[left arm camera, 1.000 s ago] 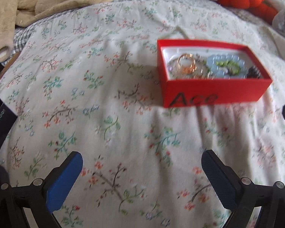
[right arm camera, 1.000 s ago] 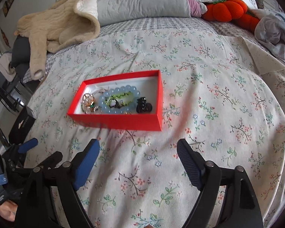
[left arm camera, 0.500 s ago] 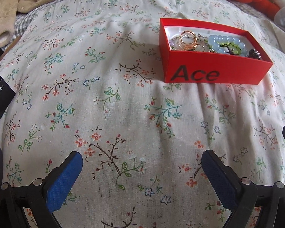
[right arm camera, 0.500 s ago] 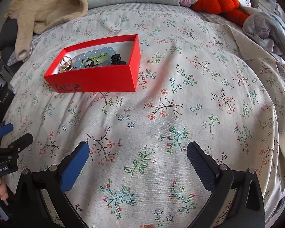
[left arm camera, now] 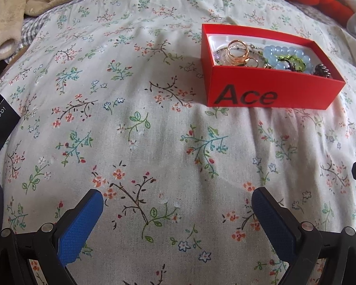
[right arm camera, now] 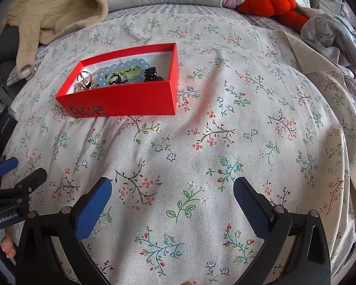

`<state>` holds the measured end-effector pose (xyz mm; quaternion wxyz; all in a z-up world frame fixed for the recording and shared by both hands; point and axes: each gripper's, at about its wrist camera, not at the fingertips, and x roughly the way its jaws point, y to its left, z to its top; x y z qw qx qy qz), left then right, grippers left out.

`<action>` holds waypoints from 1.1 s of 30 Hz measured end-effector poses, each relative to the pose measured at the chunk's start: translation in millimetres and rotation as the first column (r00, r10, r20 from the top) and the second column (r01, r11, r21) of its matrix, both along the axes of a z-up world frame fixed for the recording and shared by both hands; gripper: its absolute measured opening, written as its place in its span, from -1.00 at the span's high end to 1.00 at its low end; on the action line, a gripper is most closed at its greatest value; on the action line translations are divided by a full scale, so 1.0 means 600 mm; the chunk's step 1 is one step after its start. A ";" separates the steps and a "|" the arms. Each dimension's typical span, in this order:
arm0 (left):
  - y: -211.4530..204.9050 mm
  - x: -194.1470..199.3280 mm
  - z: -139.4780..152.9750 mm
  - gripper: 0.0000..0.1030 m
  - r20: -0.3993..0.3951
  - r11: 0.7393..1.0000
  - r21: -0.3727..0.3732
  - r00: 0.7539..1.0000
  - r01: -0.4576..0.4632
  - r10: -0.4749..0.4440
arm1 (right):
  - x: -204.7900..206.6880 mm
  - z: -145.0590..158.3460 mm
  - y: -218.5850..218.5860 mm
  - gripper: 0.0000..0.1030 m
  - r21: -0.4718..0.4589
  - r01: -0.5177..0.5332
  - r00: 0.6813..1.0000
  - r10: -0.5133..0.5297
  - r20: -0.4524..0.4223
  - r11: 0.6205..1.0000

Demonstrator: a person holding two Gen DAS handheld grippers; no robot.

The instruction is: Organize jewelry

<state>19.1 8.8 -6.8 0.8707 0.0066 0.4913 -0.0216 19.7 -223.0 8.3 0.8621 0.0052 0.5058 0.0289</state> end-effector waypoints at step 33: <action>-0.018 0.000 -0.005 -0.99 -0.002 1.000 0.020 1.000 0.019 -0.019 | 0.001 -0.002 0.001 -1.00 -0.013 0.017 1.000 -0.018 -0.003 1.000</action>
